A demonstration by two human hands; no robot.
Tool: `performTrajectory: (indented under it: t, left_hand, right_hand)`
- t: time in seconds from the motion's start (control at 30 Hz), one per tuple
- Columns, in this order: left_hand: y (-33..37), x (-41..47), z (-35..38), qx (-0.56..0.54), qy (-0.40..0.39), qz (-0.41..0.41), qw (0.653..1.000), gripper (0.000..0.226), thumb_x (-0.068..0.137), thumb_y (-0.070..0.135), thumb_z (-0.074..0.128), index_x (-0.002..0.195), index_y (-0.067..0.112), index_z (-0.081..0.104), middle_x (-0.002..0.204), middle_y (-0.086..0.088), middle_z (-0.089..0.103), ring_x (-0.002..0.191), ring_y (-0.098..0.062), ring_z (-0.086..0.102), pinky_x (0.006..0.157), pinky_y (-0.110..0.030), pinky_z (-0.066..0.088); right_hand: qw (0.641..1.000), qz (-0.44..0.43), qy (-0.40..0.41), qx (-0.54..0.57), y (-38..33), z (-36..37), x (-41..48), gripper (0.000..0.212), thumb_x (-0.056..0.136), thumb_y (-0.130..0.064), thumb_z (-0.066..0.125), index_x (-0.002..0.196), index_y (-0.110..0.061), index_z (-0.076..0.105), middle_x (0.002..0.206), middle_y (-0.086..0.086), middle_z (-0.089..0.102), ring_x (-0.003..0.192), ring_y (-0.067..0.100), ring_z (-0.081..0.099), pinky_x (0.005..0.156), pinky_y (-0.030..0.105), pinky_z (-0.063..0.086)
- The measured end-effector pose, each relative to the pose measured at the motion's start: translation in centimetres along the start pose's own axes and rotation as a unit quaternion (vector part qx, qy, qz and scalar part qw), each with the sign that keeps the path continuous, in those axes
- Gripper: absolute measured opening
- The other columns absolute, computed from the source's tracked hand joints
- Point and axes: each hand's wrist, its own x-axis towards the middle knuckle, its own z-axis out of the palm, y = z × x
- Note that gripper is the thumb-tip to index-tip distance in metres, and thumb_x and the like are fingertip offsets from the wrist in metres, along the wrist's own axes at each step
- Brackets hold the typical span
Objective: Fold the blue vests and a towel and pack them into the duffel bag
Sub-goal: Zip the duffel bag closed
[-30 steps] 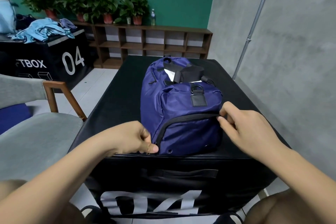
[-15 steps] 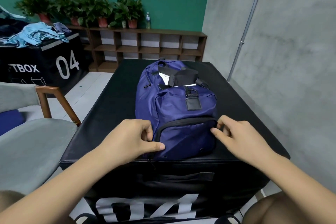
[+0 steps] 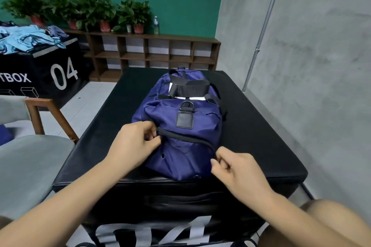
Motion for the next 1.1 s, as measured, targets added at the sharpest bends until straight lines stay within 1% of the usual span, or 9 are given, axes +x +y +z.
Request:
performTrajectory:
  t: [0.13,0.27,0.37,0.47,0.6,0.7,0.8,0.93,1.1]
  left_hand:
    - [-1.0,1.4,0.0,-0.033,0.011,-0.053,0.998,0.024,0.084,0.025,0.081,0.069,0.025,0.062,0.066,0.011,0.069,0.071,-0.001,0.065,0.058,-0.012,0.039]
    - [-2.6,2.5,-0.4,-0.056,0.014,-0.090,0.994,0.016,0.086,0.020,0.074,0.074,0.016,0.065,0.066,0.010,0.068,0.057,-0.004,0.053,0.058,-0.023,0.044]
    - [-3.5,2.9,-1.0,-0.066,0.034,-0.117,0.990,0.013,0.087,0.015,0.067,0.075,0.013,0.064,0.064,0.005,0.067,0.060,-0.009,0.047,0.060,-0.031,0.046]
    - [-4.1,3.1,-1.6,-0.084,0.051,-0.140,0.985,0.023,0.091,0.016,0.066,0.069,0.014,0.060,0.062,-0.002,0.066,0.063,-0.018,0.043,0.060,-0.034,0.043]
    - [-5.8,3.5,-2.7,-0.103,0.045,-0.166,0.980,0.017,0.088,0.029,0.065,0.077,0.015,0.066,0.068,0.004,0.071,0.065,-0.017,0.051,0.064,-0.034,0.048]
    - [-5.2,3.1,-3.9,-0.141,0.058,-0.177,0.972,0.006,0.090,0.018,0.067,0.085,0.018,0.070,0.072,0.008,0.073,0.065,-0.013,0.060,0.066,-0.034,0.049]
    - [-3.5,2.5,-4.9,-0.148,0.101,-0.161,0.971,0.011,0.093,0.012,0.065,0.086,0.019,0.069,0.072,0.004,0.073,0.062,-0.006,0.063,0.064,-0.027,0.045]
    - [-1.1,1.5,-6.6,-0.170,0.156,-0.110,0.967,0.011,0.099,0.015,0.066,0.091,0.022,0.069,0.075,0.009,0.070,0.064,-0.003,0.064,0.059,-0.009,0.044]
    - [2.4,0.0,-7.2,-0.158,0.125,0.019,0.979,0.010,0.097,0.019,0.076,0.093,0.022,0.068,0.074,0.006,0.067,0.065,-0.010,0.059,0.064,-0.013,0.044]
  right_hand:
    - [1.000,-0.019,0.018,-0.013,-2.6,2.5,-0.4,0.033,0.097,-0.037,0.062,0.079,-0.024,0.039,0.057,-0.009,0.040,0.053,0.015,0.039,0.053,0.041,0.045]
    - [0.999,-0.030,0.022,-0.028,-5.4,5.4,0.3,0.032,0.102,-0.042,0.055,0.083,-0.029,0.033,0.059,-0.002,0.049,0.055,0.028,0.050,0.052,0.044,0.045]
    - [0.997,-0.056,0.028,-0.046,-8.1,7.7,1.2,0.032,0.104,-0.039,0.055,0.085,-0.030,0.031,0.058,-0.001,0.052,0.053,0.031,0.052,0.048,0.040,0.041]
    - [0.995,-0.076,0.021,-0.069,-10.6,9.7,2.7,0.027,0.104,-0.040,0.051,0.084,-0.025,0.041,0.057,-0.001,0.055,0.049,0.033,0.052,0.045,0.035,0.035]
    - [0.994,-0.067,-0.025,-0.081,-11.8,10.0,3.9,0.028,0.109,-0.046,0.037,0.098,-0.023,0.049,0.068,0.004,0.065,0.059,0.039,0.058,0.054,0.040,0.042]
    - [0.996,-0.067,-0.019,-0.058,-10.7,8.3,3.7,0.028,0.108,-0.048,0.036,0.100,-0.027,0.052,0.071,0.000,0.067,0.066,0.036,0.062,0.062,0.045,0.049]
    - [0.996,-0.065,0.015,-0.063,-8.4,6.1,3.4,0.019,0.105,-0.045,0.048,0.094,-0.029,0.047,0.060,-0.007,0.057,0.057,0.026,0.060,0.057,0.041,0.050]
    - [0.992,-0.029,0.081,-0.095,-4.9,2.5,3.6,0.021,0.100,-0.037,0.060,0.093,-0.030,0.042,0.052,-0.009,0.041,0.048,0.024,0.054,0.050,0.042,0.050]
    - [0.988,0.038,0.068,-0.135,-1.6,-0.7,4.2,0.031,0.097,-0.043,0.065,0.112,-0.029,0.042,0.054,-0.012,0.047,0.050,0.018,0.056,0.055,0.041,0.053]
